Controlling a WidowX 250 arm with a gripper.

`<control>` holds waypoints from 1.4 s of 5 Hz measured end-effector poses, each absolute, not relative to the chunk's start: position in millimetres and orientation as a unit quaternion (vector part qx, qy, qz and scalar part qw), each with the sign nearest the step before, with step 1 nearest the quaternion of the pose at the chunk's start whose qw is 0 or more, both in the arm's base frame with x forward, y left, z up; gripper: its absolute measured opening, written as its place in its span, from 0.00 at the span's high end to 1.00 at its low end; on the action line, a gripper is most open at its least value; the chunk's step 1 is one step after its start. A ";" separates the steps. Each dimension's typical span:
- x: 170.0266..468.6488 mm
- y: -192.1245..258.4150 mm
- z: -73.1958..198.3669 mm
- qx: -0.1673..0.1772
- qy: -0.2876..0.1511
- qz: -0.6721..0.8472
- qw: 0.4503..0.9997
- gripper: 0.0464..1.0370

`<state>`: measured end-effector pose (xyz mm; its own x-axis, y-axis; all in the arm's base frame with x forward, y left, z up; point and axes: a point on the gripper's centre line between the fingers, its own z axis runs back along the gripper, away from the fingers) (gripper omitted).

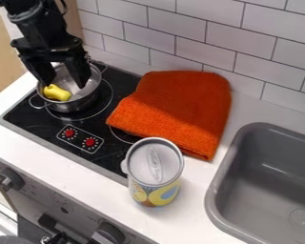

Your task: Moved the yellow knife to the bottom end center

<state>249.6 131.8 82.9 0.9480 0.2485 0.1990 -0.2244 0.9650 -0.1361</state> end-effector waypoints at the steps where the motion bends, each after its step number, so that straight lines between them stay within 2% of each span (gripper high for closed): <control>1: 247.9 129.8 75.7 -0.063 -0.096 0.127 0.985 0.04; 2: 257.1 134.4 72.6 -0.070 -0.113 0.242 0.961 0.04; 4: 272.1 150.2 74.7 -0.025 -0.146 0.446 0.883 0.04; 5: 277.3 155.6 68.0 0.008 -0.123 0.546 0.829 0.04; 6: 278.4 160.2 56.2 0.024 -0.122 0.588 0.799 0.04; 7: 281.2 163.0 48.0 0.019 -0.114 0.607 0.787 0.04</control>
<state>281.2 163.0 48.0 0.2380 0.9501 0.2017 -0.9585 0.2633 -0.1091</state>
